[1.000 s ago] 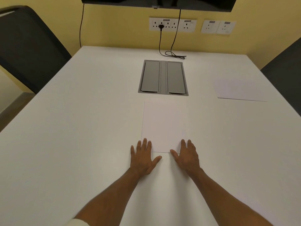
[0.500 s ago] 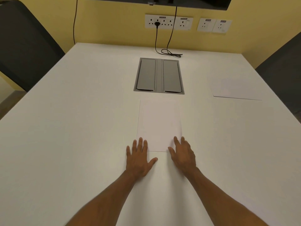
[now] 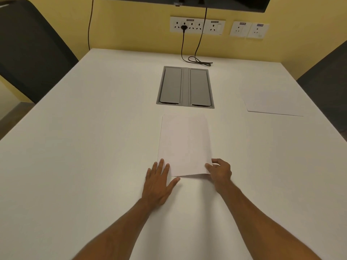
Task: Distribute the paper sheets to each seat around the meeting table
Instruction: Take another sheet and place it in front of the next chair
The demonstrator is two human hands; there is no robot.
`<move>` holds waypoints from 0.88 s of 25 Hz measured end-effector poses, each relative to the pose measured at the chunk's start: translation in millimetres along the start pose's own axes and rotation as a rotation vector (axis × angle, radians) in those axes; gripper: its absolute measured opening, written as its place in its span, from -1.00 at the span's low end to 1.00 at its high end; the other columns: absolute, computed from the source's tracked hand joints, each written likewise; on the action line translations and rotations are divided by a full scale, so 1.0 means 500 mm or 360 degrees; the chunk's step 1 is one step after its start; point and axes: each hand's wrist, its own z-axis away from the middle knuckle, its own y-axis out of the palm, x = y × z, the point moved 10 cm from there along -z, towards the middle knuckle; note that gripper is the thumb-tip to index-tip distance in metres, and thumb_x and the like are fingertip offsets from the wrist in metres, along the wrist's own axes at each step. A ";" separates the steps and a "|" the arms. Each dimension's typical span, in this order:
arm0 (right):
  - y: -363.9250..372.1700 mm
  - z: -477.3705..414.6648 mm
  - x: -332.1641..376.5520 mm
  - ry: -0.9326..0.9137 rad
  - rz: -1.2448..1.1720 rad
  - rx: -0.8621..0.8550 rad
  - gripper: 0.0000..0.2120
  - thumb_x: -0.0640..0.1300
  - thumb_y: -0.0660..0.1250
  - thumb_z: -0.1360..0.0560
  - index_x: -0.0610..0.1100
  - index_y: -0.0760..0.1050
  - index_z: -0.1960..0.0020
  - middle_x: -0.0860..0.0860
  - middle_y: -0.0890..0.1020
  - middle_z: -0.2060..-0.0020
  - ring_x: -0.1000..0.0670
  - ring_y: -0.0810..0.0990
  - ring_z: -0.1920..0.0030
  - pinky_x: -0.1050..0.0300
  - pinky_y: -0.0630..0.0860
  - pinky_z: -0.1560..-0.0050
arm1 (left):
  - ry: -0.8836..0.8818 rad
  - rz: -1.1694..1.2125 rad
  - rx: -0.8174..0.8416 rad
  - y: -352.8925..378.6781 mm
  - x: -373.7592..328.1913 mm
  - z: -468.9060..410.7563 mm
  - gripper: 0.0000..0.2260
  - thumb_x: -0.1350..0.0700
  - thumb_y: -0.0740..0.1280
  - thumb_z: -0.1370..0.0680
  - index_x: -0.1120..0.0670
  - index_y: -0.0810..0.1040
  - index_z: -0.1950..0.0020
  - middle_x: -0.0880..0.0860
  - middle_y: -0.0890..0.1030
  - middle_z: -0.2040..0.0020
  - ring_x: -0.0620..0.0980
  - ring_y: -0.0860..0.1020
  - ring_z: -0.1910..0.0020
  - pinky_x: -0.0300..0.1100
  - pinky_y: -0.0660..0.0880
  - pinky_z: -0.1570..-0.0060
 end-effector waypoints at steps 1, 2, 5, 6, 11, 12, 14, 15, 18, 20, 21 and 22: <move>0.003 0.007 -0.006 0.0058 -0.0115 0.0047 -0.73 -0.33 0.43 -0.42 -0.26 0.56 -0.12 -0.19 0.62 0.04 -0.13 0.58 0.11 0.07 0.57 0.18 | -0.0037 0.0115 -0.0017 -0.014 0.001 0.003 -0.34 -0.33 0.00 -0.54 -0.01 0.07 -0.55 -0.03 -0.07 -0.59 -0.03 -0.09 -0.57 -0.08 -0.09 -0.53; 0.007 0.015 -0.009 0.0112 -0.0218 0.0103 -0.74 -0.35 0.42 -0.43 -0.26 0.55 -0.11 -0.20 0.61 0.03 -0.14 0.58 0.11 0.08 0.55 0.21 | -0.0082 0.0230 -0.0022 -0.029 0.002 0.006 -0.35 -0.32 0.03 -0.54 0.01 0.13 -0.54 -0.02 -0.04 -0.59 -0.03 -0.05 -0.57 -0.09 -0.03 -0.52; 0.002 0.053 0.004 0.0188 -0.0432 0.0232 -0.81 -0.40 0.38 -0.45 -0.27 0.53 -0.05 -0.21 0.60 -0.01 -0.17 0.59 0.06 0.07 0.57 0.25 | -0.0209 0.0471 0.0016 -0.075 0.006 0.023 -0.37 -0.30 0.07 -0.55 0.02 0.19 -0.52 -0.02 0.00 -0.59 -0.02 0.02 -0.55 -0.04 0.14 -0.47; -0.006 0.071 0.016 0.0187 -0.0456 0.0265 -0.80 -0.41 0.37 -0.45 -0.27 0.52 -0.05 -0.21 0.60 -0.01 -0.16 0.59 0.06 0.07 0.57 0.25 | -0.0233 0.0520 -0.0004 -0.100 0.005 0.033 -0.39 -0.28 0.08 -0.56 0.02 0.19 -0.51 -0.01 0.02 -0.58 -0.01 0.05 -0.55 -0.03 0.17 -0.45; -0.047 0.180 0.074 0.0143 -0.0533 0.0451 -0.80 -0.43 0.34 -0.46 -0.30 0.49 -0.06 -0.20 0.59 0.06 -0.07 0.60 0.19 0.10 0.60 0.22 | -0.0365 0.0998 -0.0280 -0.255 0.007 0.097 -0.53 -0.02 0.25 -0.58 0.13 0.30 -0.44 0.15 0.40 -0.40 0.10 0.41 -0.34 -0.06 0.36 -0.34; -0.054 0.204 0.082 0.0136 -0.0542 0.0473 -0.80 -0.44 0.34 -0.46 -0.31 0.49 -0.07 -0.20 0.59 0.07 -0.07 0.60 0.20 0.08 0.61 0.19 | -0.0431 0.1148 -0.0323 -0.282 0.013 0.118 -0.57 0.03 0.28 -0.58 0.14 0.33 -0.41 0.18 0.47 -0.32 0.11 0.49 -0.22 -0.08 0.44 -0.23; -0.071 0.255 0.098 0.0118 -0.0562 0.0511 -0.81 -0.45 0.33 -0.46 -0.33 0.49 -0.06 -0.19 0.59 0.13 -0.08 0.59 0.19 0.13 0.63 0.29 | -0.0591 0.1331 -0.0394 -0.324 0.027 0.166 -0.64 0.11 0.30 -0.57 0.16 0.40 -0.34 0.19 0.55 -0.18 0.09 0.53 -0.05 -0.13 0.47 -0.04; -0.080 0.281 0.106 0.0108 -0.0568 0.0533 -0.84 -0.45 0.33 -0.46 -0.33 0.49 -0.03 -0.18 0.59 0.15 -0.08 0.59 0.19 0.18 0.63 0.37 | -0.0687 0.1402 -0.0406 -0.337 0.038 0.192 -0.68 0.14 0.31 -0.56 0.18 0.43 -0.30 0.18 0.57 -0.12 0.12 0.54 -0.01 -0.11 0.49 -0.01; -0.109 0.358 0.121 0.0078 -0.0565 0.0583 -0.87 -0.45 0.34 -0.46 -0.32 0.50 0.03 -0.18 0.60 0.15 -0.10 0.60 0.17 0.21 0.61 0.43 | -0.0826 0.1770 -0.0306 -0.356 0.043 0.267 -0.82 0.25 0.30 -0.55 0.29 0.53 -0.11 0.20 0.59 0.02 0.17 0.57 0.06 0.04 0.54 0.00; -0.122 0.403 0.122 0.0057 -0.0548 0.0623 -0.87 -0.45 0.34 -0.46 -0.32 0.50 0.02 -0.18 0.60 0.15 -0.11 0.60 0.16 0.20 0.61 0.43 | -0.0819 0.1950 -0.0232 -0.372 0.030 0.318 -0.88 0.32 0.27 -0.56 0.29 0.54 -0.06 0.22 0.60 0.01 0.17 0.58 0.08 -0.01 0.56 0.08; -0.126 0.427 0.122 0.0045 -0.0542 0.0651 -0.88 -0.45 0.34 -0.46 -0.32 0.50 0.03 -0.19 0.61 0.16 -0.11 0.60 0.16 0.19 0.61 0.42 | -0.0815 0.1983 -0.0247 -0.386 0.028 0.347 -0.88 0.35 0.25 -0.55 0.29 0.54 -0.05 0.22 0.61 0.01 0.17 0.59 0.08 -0.05 0.56 0.12; -0.129 0.450 0.121 0.0036 -0.0536 0.0679 -0.88 -0.45 0.34 -0.46 -0.32 0.50 0.03 -0.19 0.62 0.16 -0.11 0.60 0.17 0.19 0.61 0.42 | -0.0811 0.2003 -0.0276 -0.398 0.027 0.373 -0.88 0.37 0.25 -0.55 0.28 0.55 -0.03 0.22 0.61 0.02 0.17 0.59 0.07 -0.08 0.55 0.16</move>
